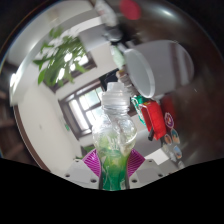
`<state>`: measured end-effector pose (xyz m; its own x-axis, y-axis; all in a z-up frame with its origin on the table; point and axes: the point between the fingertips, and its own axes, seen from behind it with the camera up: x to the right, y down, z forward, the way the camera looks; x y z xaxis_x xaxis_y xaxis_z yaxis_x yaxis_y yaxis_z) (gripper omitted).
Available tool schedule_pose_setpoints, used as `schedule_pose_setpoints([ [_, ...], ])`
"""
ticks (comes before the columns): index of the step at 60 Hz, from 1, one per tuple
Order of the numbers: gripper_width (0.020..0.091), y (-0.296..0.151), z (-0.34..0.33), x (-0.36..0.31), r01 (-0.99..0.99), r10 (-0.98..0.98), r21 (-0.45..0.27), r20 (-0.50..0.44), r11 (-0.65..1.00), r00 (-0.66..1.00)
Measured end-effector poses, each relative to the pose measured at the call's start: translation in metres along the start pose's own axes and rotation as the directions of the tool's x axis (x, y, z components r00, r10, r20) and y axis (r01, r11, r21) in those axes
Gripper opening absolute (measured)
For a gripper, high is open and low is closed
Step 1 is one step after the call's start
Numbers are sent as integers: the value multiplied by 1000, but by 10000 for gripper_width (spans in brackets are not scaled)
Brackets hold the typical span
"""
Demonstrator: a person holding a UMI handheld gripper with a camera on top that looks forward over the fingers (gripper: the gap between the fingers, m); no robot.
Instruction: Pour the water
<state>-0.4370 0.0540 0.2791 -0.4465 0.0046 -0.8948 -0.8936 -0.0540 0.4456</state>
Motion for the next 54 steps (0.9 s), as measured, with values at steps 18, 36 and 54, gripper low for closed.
schedule_pose_setpoints([
  [18, 303, 30, -25, -127, 872, -874, -62, -74, 486, 481],
  [36, 312, -77, -28, -267, 883, -818, -190, -333, -429, -469],
  [54, 312, -219, -3, -225, 859, -727, -361, -467, -364, -504],
])
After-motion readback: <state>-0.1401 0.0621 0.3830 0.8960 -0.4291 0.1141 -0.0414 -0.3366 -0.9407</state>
